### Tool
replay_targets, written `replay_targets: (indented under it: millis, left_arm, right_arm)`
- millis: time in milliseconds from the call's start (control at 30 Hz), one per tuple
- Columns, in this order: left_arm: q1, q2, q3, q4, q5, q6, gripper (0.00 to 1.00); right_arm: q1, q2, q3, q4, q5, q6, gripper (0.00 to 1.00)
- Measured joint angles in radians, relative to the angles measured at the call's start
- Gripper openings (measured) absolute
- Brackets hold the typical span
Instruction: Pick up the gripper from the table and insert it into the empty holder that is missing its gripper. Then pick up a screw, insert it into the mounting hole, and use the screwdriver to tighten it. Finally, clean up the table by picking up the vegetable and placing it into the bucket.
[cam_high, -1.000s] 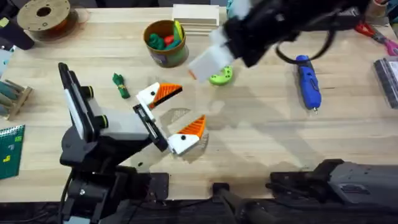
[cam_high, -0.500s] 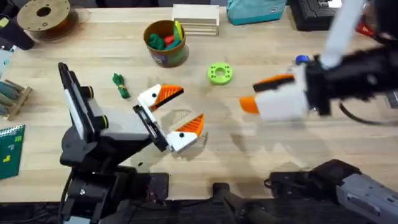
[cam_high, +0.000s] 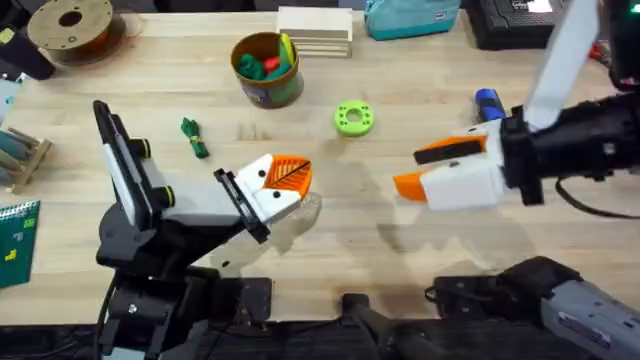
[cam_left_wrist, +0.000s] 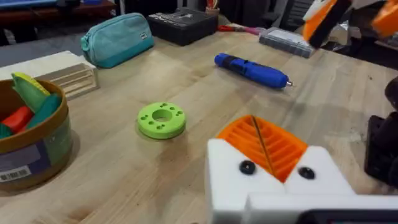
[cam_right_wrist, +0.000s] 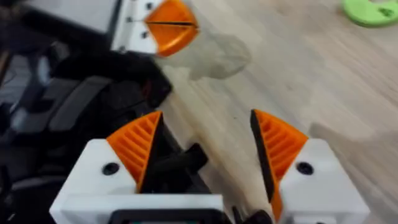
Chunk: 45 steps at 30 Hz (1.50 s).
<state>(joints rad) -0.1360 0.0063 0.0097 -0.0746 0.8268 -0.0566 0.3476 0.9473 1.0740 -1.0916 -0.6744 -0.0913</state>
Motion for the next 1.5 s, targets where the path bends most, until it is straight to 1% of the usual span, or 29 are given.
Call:
replay_targets:
  millis: [67, 167, 300, 400, 467, 633, 767, 900, 1033, 1067, 1100, 1267, 1500]
  left_arm:
    - [0.0, 0.0, 0.0, 0.0, 0.0, 0.0, 0.011]
    - [0.0, 0.0, 0.0, 0.0, 0.0, 0.0, 0.011]
    - [0.0, 0.0, 0.0, 0.0, 0.0, 0.0, 0.011]
    - [0.0, 0.0, 0.0, 0.0, 0.0, 0.0, 0.011]
    - [0.0, 0.0, 0.0, 0.0, 0.0, 0.0, 0.011]
    - [0.0, 0.0, 0.0, 0.0, 0.0, 0.0, 0.011]
    - [0.0, 0.0, 0.0, 0.0, 0.0, 0.0, 0.011]
    - [0.0, 0.0, 0.0, 0.0, 0.0, 0.0, 0.011]
    - [0.0, 0.0, 0.0, 0.0, 0.0, 0.0, 0.011]
    - [0.0, 0.0, 0.0, 0.0, 0.0, 0.0, 0.011]
    - [0.0, 0.0, 0.0, 0.0, 0.0, 0.0, 0.011]
    - [0.0, 0.0, 0.0, 0.0, 0.0, 0.0, 0.011]
    - [0.0, 0.0, 0.0, 0.0, 0.0, 0.0, 0.011]
  right_arm:
    - [-0.025, 0.018, 0.0, 0.0, 0.058, 0.024, 0.834]
    - [-0.094, 0.05, -0.001, 0.002, 0.166, 0.048, 0.834]
    - [-0.218, 0.1, -0.002, 0.01, 0.297, 0.051, 0.835]
    - [-0.318, 0.15, -0.002, 0.026, 0.374, 0.003, 0.836]
    - [-0.386, 0.191, -0.002, 0.065, 0.423, -0.026, 0.835]
    - [-0.527, 0.294, -0.002, 0.184, 0.499, -0.078, 0.836]
    - [-0.6, 0.365, -0.002, 0.266, 0.523, -0.129, 0.836]
    - [-0.637, 0.447, -0.002, 0.315, 0.533, -0.199, 0.836]
    - [-0.641, 0.533, -0.002, 0.371, 0.54, -0.278, 0.836]
    - [-0.64, 0.555, -0.002, 0.397, 0.54, -0.291, 0.836]
    - [-0.641, 0.612, -0.002, 0.469, 0.54, -0.314, 0.835]
    - [-0.641, 0.694, -0.002, 0.562, 0.544, -0.332, 0.835]
    - [-0.641, 0.771, -0.002, 0.619, 0.548, -0.336, 0.833]
